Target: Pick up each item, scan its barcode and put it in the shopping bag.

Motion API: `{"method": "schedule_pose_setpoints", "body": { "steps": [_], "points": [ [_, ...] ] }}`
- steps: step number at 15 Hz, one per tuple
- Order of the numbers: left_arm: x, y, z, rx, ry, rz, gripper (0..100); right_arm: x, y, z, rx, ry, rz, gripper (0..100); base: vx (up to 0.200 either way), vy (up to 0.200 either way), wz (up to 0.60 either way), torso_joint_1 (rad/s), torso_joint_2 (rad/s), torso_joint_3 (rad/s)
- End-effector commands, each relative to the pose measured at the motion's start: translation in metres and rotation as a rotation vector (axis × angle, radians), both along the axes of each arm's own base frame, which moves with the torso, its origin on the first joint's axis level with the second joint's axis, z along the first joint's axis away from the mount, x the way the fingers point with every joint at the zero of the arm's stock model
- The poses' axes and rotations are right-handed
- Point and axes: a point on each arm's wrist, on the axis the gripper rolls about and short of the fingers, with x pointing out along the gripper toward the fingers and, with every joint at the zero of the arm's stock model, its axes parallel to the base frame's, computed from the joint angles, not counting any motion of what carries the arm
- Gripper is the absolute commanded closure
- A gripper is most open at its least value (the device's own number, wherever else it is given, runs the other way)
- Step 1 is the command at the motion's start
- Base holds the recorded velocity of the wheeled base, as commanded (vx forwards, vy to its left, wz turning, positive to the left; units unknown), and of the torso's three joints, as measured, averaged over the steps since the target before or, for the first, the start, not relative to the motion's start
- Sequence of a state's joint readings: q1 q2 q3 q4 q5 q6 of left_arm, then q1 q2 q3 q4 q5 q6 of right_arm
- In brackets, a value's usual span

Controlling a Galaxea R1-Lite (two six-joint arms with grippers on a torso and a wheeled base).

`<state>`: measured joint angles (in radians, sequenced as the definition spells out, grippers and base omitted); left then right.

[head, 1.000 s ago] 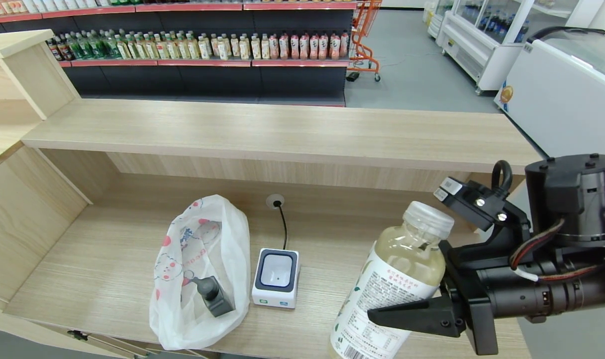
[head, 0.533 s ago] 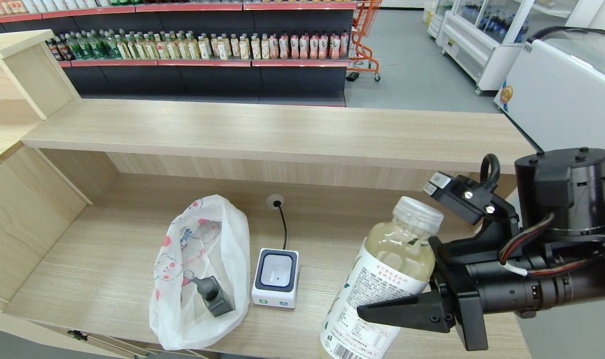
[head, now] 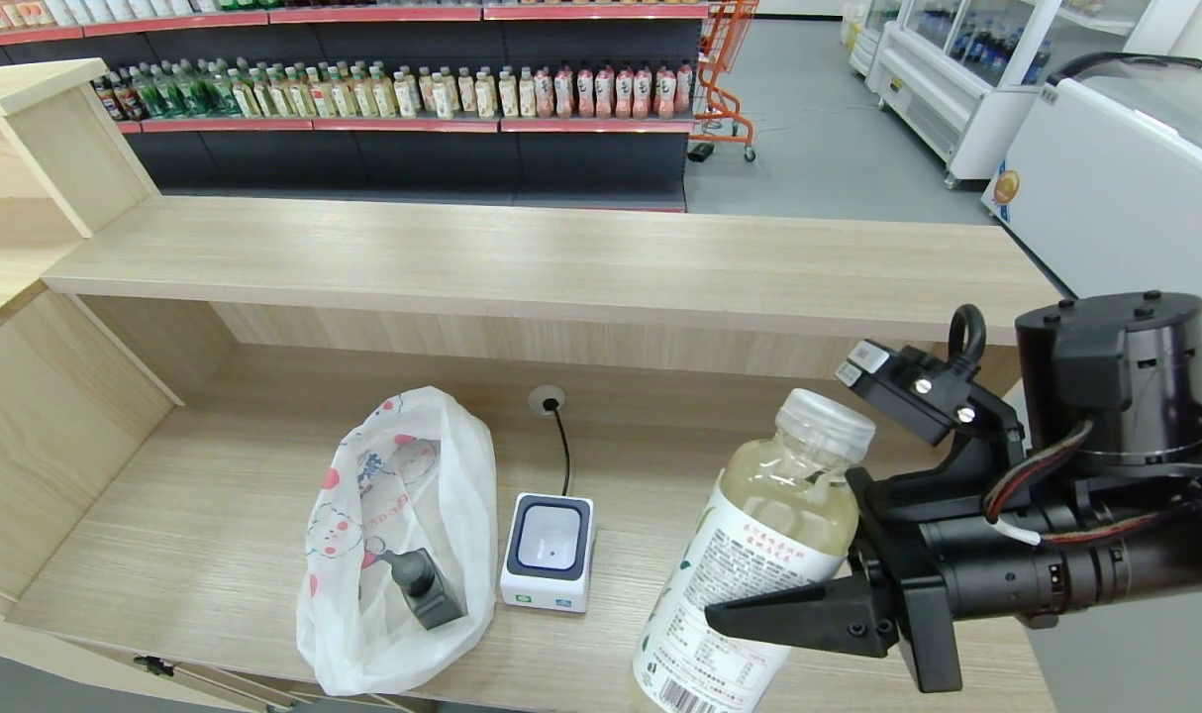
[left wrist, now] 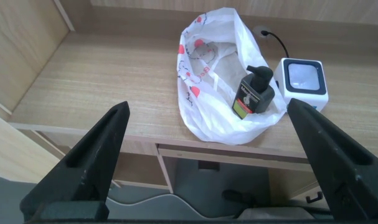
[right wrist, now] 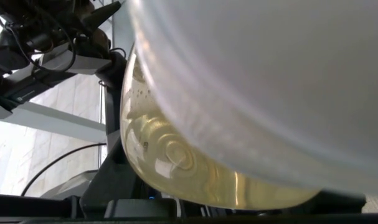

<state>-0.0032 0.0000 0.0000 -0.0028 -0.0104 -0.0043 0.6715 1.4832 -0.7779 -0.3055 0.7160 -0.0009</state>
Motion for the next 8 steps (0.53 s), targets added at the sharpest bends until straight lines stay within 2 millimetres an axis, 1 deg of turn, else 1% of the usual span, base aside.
{"method": "schedule_pose_setpoints", "body": {
  "steps": [1,4,5,7,8],
  "points": [
    [0.000,0.000,0.000,0.000,0.001,0.000,0,0.001,0.001,0.002,0.002,-0.008,-0.006,100,0.000,0.000,0.00,0.000,0.00,0.000],
    [0.000,0.000,0.000,0.000,0.000,0.000,0,0.000,-0.001,0.001,-0.003,-0.015,-0.016,100,0.000,0.000,0.00,0.000,0.00,0.000],
    [0.000,0.000,0.000,0.000,0.001,0.000,0,0.001,-0.003,0.001,-0.014,-0.042,-0.041,100,0.000,0.000,0.00,0.000,0.00,0.000],
    [0.000,0.000,0.000,0.000,0.001,0.000,0,0.005,-0.005,0.002,-0.014,-0.126,-0.130,100,0.000,0.000,0.00,0.000,0.00,0.000],
    [0.000,0.000,0.000,0.000,0.000,0.000,0,0.011,-0.003,0.007,0.003,-0.205,-0.203,100,0.000,0.000,0.00,0.000,0.00,0.000]
  ]
}}
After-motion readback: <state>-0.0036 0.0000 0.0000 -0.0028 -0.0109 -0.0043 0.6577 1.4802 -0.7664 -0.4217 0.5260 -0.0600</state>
